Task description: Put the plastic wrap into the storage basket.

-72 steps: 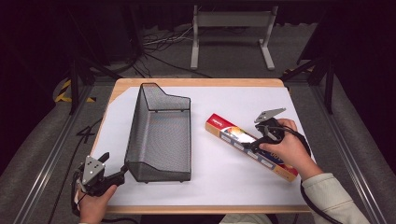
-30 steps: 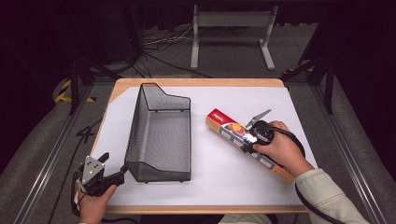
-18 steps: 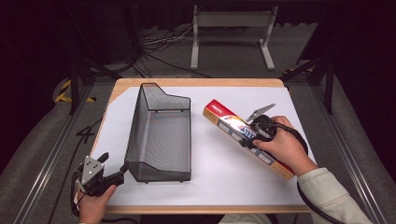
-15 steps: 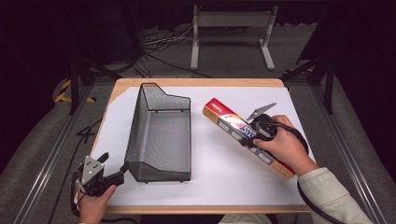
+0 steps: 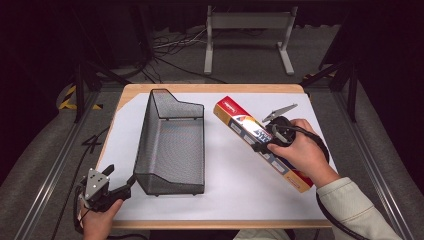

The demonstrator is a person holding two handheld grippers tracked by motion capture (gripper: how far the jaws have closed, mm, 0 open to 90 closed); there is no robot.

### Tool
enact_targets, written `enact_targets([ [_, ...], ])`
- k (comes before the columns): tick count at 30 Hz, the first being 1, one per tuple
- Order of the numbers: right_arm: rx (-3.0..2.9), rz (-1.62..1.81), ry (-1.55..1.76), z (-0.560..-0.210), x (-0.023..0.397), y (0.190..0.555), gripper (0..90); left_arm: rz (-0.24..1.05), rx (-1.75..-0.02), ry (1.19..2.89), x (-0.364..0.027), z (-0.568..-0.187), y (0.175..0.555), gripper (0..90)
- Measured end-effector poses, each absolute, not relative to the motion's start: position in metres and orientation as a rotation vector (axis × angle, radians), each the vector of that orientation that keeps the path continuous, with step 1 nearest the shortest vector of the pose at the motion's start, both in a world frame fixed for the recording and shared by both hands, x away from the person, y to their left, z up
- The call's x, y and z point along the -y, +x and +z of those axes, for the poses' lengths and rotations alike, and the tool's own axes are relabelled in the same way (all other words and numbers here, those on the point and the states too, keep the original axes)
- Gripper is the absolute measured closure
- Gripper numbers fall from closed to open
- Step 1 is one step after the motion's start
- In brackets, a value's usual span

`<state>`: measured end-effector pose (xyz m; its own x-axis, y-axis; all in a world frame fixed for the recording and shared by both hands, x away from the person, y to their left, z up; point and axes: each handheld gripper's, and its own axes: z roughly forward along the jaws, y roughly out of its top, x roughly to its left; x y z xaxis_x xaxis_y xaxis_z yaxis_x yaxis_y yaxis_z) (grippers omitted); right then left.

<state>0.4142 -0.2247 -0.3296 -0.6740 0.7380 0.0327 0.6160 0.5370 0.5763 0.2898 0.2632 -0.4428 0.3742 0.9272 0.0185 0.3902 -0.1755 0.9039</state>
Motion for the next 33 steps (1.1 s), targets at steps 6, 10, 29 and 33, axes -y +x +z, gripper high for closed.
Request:
enact_targets([
  [6, -2.533, 0.825, 1.22, -0.32, 0.202, 0.412, 40.3, 0.764, -1.171, 1.748, -0.264, -0.443, 0.287, 21.8],
  [10, -2.531, 0.827, 1.257, -0.315, 0.184, 0.413, 40.3, 0.768, -1.178, 1.738, -0.267, -0.443, 0.284, 21.8],
  [29, -2.524, 0.816, 1.324, -0.3, 0.105, 0.419, 40.2, 0.77, -1.179, 1.73, -0.269, -0.443, 0.283, 21.8],
  [33, -2.519, 0.807, 1.358, -0.296, 0.096, 0.421, 40.3, 0.767, -1.173, 1.737, -0.268, -0.443, 0.285, 21.8],
])
